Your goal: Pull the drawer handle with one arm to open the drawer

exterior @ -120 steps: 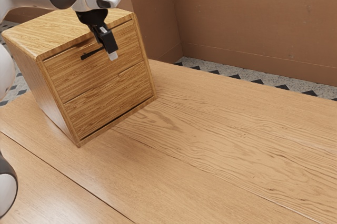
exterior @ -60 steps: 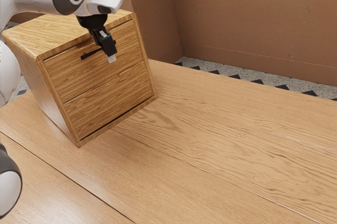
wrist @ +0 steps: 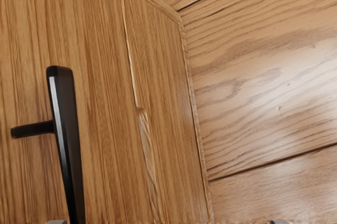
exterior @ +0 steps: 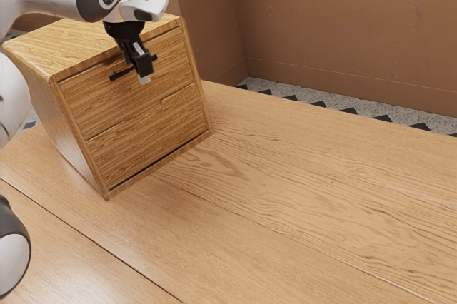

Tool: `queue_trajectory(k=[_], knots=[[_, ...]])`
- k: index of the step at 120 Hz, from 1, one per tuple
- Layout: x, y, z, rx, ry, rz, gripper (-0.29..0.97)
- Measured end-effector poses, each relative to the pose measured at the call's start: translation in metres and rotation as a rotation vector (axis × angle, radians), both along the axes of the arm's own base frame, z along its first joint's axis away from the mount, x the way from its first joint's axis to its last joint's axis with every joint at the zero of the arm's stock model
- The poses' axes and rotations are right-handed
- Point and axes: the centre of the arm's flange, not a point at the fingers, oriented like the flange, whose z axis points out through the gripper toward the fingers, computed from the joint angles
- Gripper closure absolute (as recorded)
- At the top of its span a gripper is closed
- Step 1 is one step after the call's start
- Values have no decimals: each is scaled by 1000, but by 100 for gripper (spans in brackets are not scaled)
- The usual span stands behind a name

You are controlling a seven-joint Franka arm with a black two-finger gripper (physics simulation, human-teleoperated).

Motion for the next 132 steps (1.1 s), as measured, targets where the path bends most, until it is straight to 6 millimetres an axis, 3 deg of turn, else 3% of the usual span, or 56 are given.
queue_trajectory(k=[53, 96, 132], knots=[[-1, 9, -2, 20, 6, 20, 27], [5, 9, -17, 14, 30, 21, 27], [9, -10, -18, 8, 33, -7, 30]])
